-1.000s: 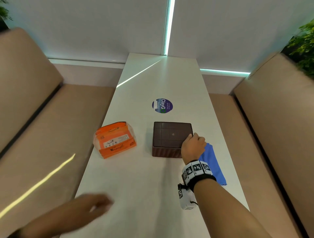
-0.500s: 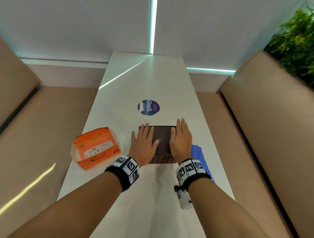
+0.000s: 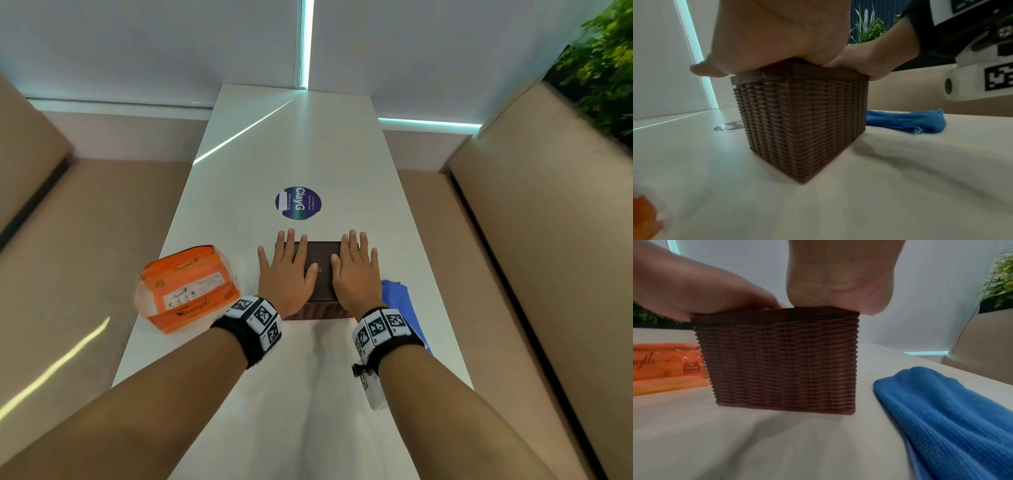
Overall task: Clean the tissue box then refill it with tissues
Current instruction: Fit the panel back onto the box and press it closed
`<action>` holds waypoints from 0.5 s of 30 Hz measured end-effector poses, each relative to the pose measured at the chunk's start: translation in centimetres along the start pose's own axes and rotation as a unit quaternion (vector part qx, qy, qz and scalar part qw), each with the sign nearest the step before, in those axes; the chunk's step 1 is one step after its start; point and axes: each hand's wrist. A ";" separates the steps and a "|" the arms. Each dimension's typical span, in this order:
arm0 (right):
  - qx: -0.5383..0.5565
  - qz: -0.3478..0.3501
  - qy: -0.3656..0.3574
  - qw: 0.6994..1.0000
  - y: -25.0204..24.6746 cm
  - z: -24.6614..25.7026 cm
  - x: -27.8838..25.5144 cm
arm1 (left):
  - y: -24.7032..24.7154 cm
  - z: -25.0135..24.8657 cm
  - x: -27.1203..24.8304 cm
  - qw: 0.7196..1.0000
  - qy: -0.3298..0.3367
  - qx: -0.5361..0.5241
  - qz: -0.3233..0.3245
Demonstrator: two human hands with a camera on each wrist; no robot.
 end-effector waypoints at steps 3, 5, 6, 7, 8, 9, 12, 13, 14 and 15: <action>0.009 0.011 -0.005 1.000 0.0 -0.1 0.2 | 0.4 0.1 0.1 1.000 0.000 0.002 -0.009; 0.025 0.025 -0.011 0.999 0.0 -0.1 0.3 | 0.5 0.1 0.2 1.000 0.004 0.005 -0.011; 0.033 0.030 -0.015 0.999 0.0 -0.2 0.3 | 0.5 0.2 0.3 1.000 0.006 0.004 -0.011; 0.039 0.034 -0.017 0.999 0.0 -0.2 0.3 | 0.6 0.3 0.3 1.000 0.009 0.002 -0.013; 0.043 0.036 -0.017 0.998 0.1 -0.1 0.4 | 0.6 0.4 0.3 1.000 0.011 0.001 -0.014; 0.045 0.036 -0.016 0.998 0.1 -0.1 0.4 | 0.7 0.5 0.3 1.000 0.014 -0.002 -0.015; 0.038 0.030 -0.009 0.999 0.0 0.1 0.7 | 0.9 0.5 0.6 1.000 0.014 -0.018 -0.020; 0.034 0.029 -0.006 0.999 0.0 0.3 0.8 | 0.8 0.6 0.7 0.999 0.014 -0.019 -0.021; 0.029 0.028 -0.002 0.999 0.0 0.6 0.8 | 0.8 0.6 0.6 0.999 0.013 -0.023 -0.020; 0.027 0.023 0.003 0.999 0.1 0.9 0.7 | 0.7 0.7 0.5 0.999 0.012 -0.029 -0.020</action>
Point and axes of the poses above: each hand's wrist, its own x-axis towards the middle knuckle, its own y-axis out of the palm, z = x × y, and after that the axes turned 9 degrees about y, right-handed
